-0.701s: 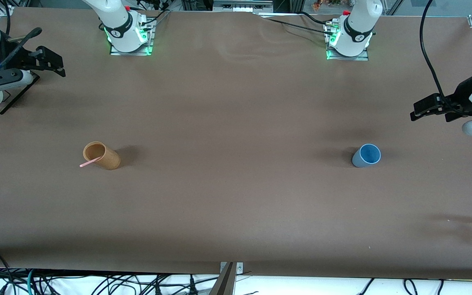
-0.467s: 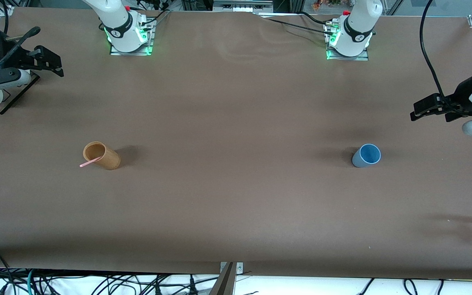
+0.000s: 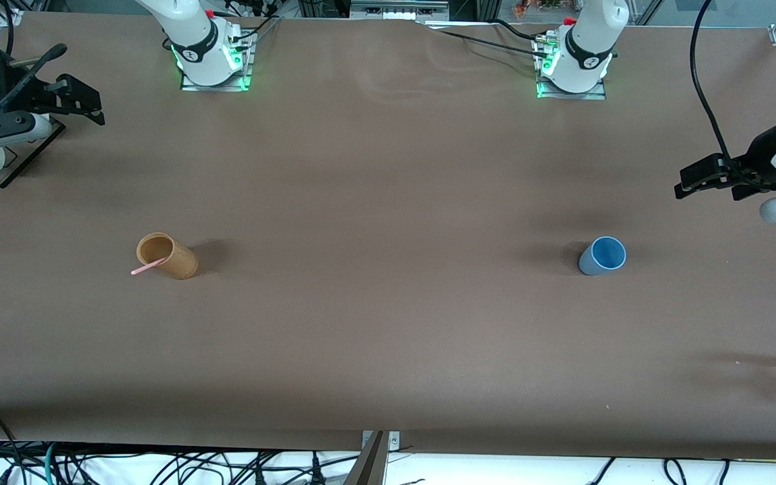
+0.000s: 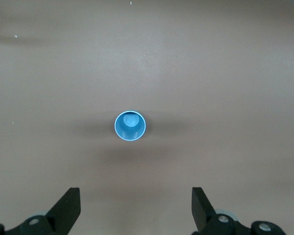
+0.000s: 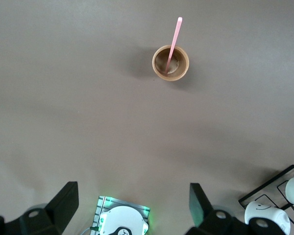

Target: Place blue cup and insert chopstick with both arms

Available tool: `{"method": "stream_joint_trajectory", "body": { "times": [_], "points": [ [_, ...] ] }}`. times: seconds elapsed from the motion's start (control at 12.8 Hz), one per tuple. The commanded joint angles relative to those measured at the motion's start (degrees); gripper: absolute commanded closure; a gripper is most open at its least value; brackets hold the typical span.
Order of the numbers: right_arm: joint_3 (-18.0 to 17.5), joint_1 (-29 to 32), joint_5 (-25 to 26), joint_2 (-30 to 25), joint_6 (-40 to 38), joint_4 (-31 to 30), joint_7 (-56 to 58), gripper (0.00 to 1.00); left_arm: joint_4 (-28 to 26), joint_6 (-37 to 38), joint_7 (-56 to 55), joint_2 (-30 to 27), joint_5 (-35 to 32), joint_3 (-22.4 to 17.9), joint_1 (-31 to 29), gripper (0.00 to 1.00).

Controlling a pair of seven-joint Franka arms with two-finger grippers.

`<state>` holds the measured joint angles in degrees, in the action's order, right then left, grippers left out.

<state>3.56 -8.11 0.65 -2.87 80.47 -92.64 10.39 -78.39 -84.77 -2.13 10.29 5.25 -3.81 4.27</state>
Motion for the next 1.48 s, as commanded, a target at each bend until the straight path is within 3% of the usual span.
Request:
{"method": "stream_joint_trajectory", "body": {
  "times": [0.0, 1.4],
  "points": [
    [-0.1, 0.0, 0.3, 0.1, -1.5, 1.4, 0.4, 0.00, 0.1, -0.4, -0.3, -0.1, -0.5, 0.2, -0.1, 0.00],
    [-0.9, -0.2, -0.7, 0.3, 2.0, 2.3, 0.2, 0.00, 0.1, -0.4, -0.3, -0.1, -0.7, 0.1, -0.2, 0.00]
  ]
}}
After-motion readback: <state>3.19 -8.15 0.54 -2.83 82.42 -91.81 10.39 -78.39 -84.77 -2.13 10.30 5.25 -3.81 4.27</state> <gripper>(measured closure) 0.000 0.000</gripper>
